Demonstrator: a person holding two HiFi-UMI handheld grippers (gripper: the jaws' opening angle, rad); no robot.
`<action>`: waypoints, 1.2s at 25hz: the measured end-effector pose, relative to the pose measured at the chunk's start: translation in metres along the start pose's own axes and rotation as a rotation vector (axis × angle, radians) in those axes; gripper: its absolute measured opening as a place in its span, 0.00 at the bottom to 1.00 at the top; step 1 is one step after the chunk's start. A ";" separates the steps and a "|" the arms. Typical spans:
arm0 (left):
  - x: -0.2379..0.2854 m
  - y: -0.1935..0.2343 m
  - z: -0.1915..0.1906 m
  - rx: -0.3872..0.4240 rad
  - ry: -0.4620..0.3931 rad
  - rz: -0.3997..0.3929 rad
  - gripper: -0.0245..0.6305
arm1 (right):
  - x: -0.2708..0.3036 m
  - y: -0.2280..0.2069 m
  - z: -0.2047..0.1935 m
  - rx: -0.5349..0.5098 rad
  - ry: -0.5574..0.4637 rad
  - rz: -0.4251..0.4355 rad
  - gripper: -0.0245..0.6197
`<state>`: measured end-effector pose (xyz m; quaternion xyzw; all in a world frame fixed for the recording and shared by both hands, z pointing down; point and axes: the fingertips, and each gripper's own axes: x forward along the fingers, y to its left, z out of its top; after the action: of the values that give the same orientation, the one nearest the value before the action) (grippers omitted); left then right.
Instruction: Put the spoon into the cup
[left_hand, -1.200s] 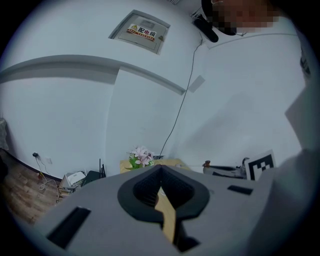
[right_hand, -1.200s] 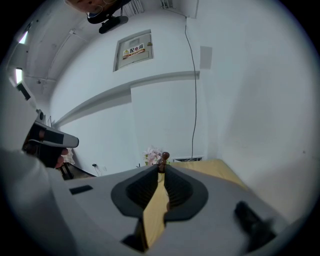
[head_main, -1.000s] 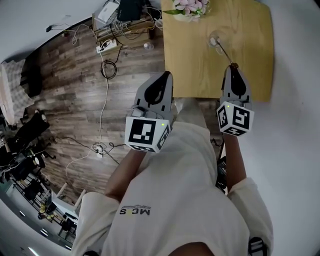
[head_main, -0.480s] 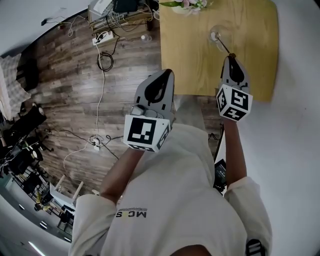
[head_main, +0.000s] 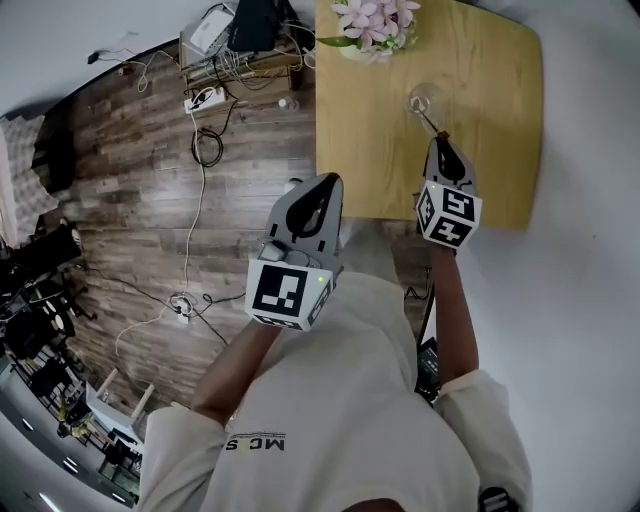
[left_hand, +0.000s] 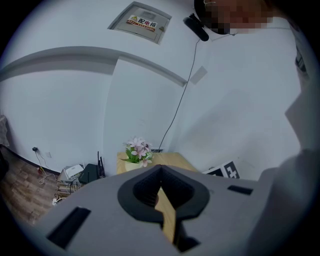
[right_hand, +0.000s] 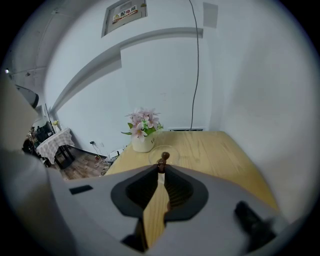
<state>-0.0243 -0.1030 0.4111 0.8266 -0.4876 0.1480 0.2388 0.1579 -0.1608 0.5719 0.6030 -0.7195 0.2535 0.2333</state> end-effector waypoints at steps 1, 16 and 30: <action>-0.002 0.000 0.001 0.001 -0.004 0.003 0.05 | 0.002 0.000 0.000 0.000 0.003 0.002 0.12; -0.015 0.011 0.012 0.009 -0.020 0.046 0.05 | 0.028 0.000 -0.006 -0.043 0.104 0.010 0.13; -0.021 0.005 0.034 0.028 -0.080 0.026 0.05 | -0.027 -0.005 0.027 0.000 -0.030 -0.049 0.24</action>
<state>-0.0385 -0.1083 0.3742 0.8286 -0.5056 0.1246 0.2056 0.1663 -0.1586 0.5342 0.6242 -0.7079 0.2385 0.2289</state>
